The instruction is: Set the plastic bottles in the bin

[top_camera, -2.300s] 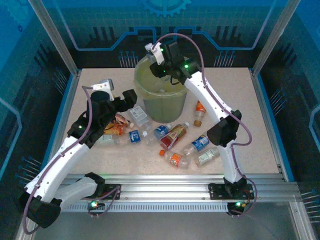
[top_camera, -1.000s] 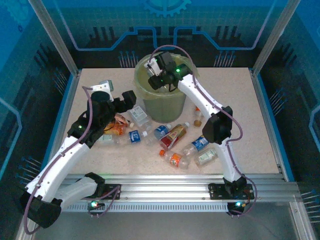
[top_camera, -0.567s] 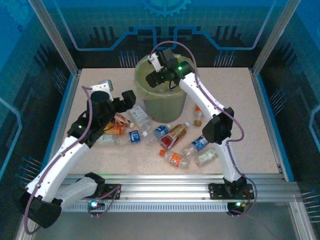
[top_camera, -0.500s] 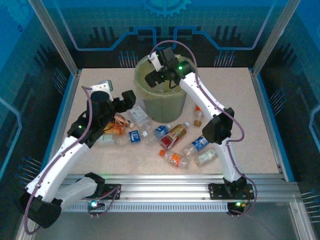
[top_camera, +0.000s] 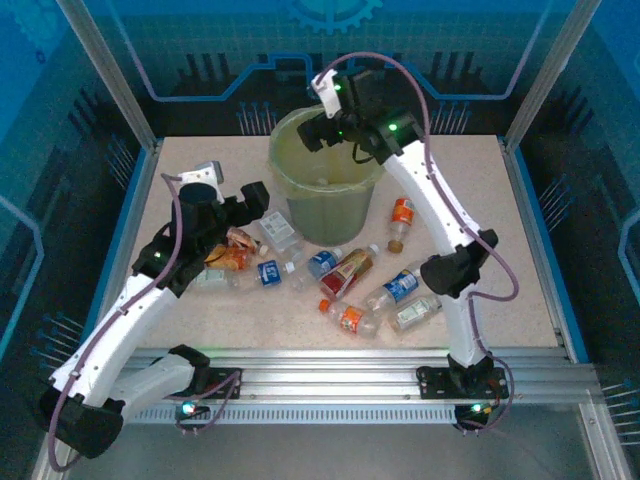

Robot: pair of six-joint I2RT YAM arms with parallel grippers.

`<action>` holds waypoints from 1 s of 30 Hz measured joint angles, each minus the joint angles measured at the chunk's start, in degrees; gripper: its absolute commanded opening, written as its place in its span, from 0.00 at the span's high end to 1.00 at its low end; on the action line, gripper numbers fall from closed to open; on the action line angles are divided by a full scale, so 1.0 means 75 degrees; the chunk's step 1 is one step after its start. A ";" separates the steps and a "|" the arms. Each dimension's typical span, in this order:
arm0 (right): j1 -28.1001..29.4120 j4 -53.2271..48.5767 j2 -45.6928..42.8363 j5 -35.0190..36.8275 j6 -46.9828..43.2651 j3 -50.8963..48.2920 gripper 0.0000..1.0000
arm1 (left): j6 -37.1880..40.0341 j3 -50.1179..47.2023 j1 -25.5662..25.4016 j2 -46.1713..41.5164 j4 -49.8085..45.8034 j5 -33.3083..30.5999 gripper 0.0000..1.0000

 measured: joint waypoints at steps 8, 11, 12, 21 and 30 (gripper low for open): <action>0.0000 -0.0082 -0.1326 0.0478 0.0519 -0.0391 0.00 | -0.0017 0.0000 0.0012 -0.0017 0.0000 0.0000 0.01; 0.0000 -0.0061 -0.2133 0.0784 0.0772 -0.1390 0.00 | -0.0020 -0.0023 0.0015 -0.0017 0.0012 0.0000 0.01; 0.0000 -0.0044 -0.2200 0.0822 0.0804 -0.1460 0.00 | -0.0023 -0.0041 0.0015 -0.0017 0.0012 0.0000 0.01; 0.0000 0.0530 -0.5251 0.1603 0.1877 -0.5989 0.00 | -0.0248 -0.0268 0.0085 -0.0047 0.0140 0.0000 0.01; 0.0000 0.0093 -0.7516 0.2261 0.3331 -0.8582 0.00 | -0.0283 -0.0347 0.0105 -0.0052 0.0408 0.0003 0.01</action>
